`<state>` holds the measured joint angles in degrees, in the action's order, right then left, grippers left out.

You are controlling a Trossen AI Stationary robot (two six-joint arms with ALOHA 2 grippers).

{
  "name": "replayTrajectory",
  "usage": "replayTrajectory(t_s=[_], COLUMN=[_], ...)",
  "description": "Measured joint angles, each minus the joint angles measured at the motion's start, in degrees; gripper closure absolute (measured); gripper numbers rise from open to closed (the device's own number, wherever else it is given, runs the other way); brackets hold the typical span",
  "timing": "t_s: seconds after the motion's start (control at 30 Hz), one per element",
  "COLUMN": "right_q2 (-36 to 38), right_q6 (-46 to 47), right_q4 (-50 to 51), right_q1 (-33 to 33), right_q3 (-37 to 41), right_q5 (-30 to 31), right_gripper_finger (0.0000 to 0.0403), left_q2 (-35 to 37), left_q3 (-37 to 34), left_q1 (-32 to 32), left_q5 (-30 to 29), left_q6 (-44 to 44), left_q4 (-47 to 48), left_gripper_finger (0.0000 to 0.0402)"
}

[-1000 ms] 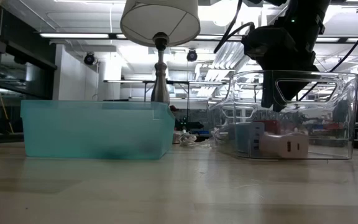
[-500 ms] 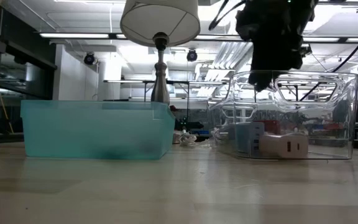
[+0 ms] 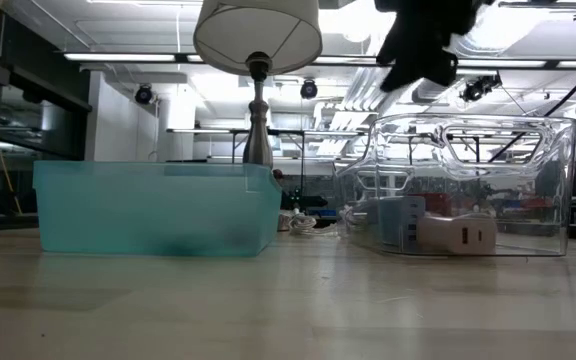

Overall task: Pick & Place Office items
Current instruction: Put the violet charger adapter into the transparent bin

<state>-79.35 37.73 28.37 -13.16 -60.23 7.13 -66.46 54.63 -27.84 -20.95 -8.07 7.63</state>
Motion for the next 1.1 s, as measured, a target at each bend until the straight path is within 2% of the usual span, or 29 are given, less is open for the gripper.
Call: replayTrajectory(t_s=[0.23, 0.5, 0.67, 0.97, 1.1], right_q2=[0.2, 0.2, 0.2, 0.1, 0.1], right_q6=[-6.3, -9.5, -9.6, -9.6, -9.6], right_q4=[-9.7, -19.8, -20.0, -20.0, -20.0], right_q1=[-1.7, -1.9, -1.9, -1.8, -1.8], right_q3=[0.0, 0.0, 0.0, 0.0, 0.0], right_q5=[-6.3, -11.9, -12.0, -12.0, -12.0], right_gripper_finger=[0.0230, 0.0230, 0.0230, 0.0230, 0.0230], left_q2=[2.6, 3.1, 3.1, 3.0, 3.0], left_q3=[0.0, 0.0, 0.0, 0.0, 0.3], left_q1=[-5.1, -11.0, -13.2, -16.4, -18.1], left_q5=[0.0, 0.0, 0.0, -0.6, 0.8], left_q6=[-9.1, -13.1, -22.0, -41.8, -46.7], left_q4=[11.8, 14.6, 15.6, 24.6, 24.9], left_gripper_finger=[0.0174, 0.0174, 0.0174, 0.0176, 0.0181])
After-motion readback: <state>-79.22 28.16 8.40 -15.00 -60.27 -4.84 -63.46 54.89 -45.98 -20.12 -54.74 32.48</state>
